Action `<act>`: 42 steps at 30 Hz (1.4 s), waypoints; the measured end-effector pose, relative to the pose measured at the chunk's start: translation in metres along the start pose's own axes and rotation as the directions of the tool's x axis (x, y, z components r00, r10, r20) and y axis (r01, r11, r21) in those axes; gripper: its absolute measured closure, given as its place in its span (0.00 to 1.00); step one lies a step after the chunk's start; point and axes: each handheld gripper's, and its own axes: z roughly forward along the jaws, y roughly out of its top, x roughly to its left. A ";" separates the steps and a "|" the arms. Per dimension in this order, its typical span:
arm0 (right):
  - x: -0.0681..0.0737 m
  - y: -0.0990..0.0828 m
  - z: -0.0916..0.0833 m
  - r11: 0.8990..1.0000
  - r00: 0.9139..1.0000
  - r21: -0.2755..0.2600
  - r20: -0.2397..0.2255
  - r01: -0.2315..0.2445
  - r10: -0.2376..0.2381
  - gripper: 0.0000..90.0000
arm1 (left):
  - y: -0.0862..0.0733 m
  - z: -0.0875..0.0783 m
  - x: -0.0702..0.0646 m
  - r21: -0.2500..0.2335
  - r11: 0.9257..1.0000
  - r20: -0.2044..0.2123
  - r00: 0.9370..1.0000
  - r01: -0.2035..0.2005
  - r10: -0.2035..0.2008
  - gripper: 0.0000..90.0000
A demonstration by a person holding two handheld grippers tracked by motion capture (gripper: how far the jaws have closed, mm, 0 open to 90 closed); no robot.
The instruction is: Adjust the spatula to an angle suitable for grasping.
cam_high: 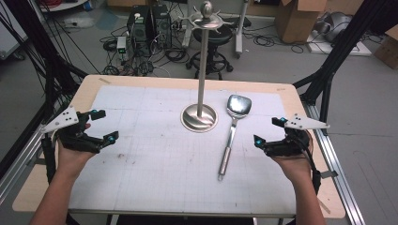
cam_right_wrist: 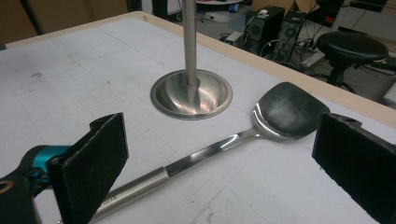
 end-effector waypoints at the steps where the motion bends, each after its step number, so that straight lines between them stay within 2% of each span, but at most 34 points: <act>1: 0.000 0.000 0.000 1.000 1.000 0.003 -0.005 -0.006 0.006 0.06 | 0.000 0.000 0.000 -0.003 1.000 -0.002 1.000 0.005 -0.005 0.02; 3: 0.000 0.000 0.002 1.000 1.000 0.011 -0.004 -0.003 0.003 0.09 | 0.000 0.000 0.000 -0.002 1.000 0.001 1.000 0.001 -0.001 0.02; 5: 0.000 0.001 0.004 1.000 1.000 0.024 -0.016 0.010 -0.009 0.21 | 0.000 0.000 -0.001 0.003 1.000 0.000 1.000 -0.001 0.001 0.02; 8: 0.000 0.002 0.010 0.999 1.000 0.038 -0.024 0.010 -0.009 0.29 | 0.000 0.001 0.000 0.000 1.000 0.000 1.000 0.001 -0.001 0.02; 9: 0.000 0.002 0.010 0.999 1.000 0.038 -0.024 0.010 -0.009 0.29 | 0.000 0.001 0.000 0.000 1.000 0.000 1.000 0.001 -0.001 0.02; 10: 0.001 0.003 0.014 0.999 1.000 0.050 -0.022 0.013 -0.012 0.35 | 0.000 0.001 0.000 -0.001 1.000 -0.002 1.000 0.003 -0.003 0.02; 13: 0.002 0.006 0.024 0.998 1.000 0.060 -0.019 0.005 -0.004 0.38 | 0.000 0.000 0.001 -0.005 1.000 -0.003 1.000 0.006 -0.006 0.02; 16: 0.005 0.010 0.033 0.997 1.000 0.070 -0.023 0.018 -0.016 0.42 | 0.000 0.000 0.001 -0.010 1.000 -0.008 1.000 0.005 -0.005 0.02; 23: 0.011 0.015 0.044 0.995 0.999 0.096 -0.039 0.036 -0.033 0.44 | 0.000 0.000 0.001 -0.008 1.000 -0.006 1.000 0.005 -0.005 0.02; 28: 0.011 0.016 0.050 0.993 0.999 0.116 -0.033 0.009 -0.005 0.44 | 0.000 0.001 0.001 -0.003 1.000 -0.003 1.000 0.004 -0.004 0.02; 42: 0.010 0.019 0.054 0.992 1.000 0.122 -0.014 -0.009 0.010 0.42 | 0.000 0.001 0.001 -0.006 1.000 -0.003 1.000 0.007 -0.007 0.02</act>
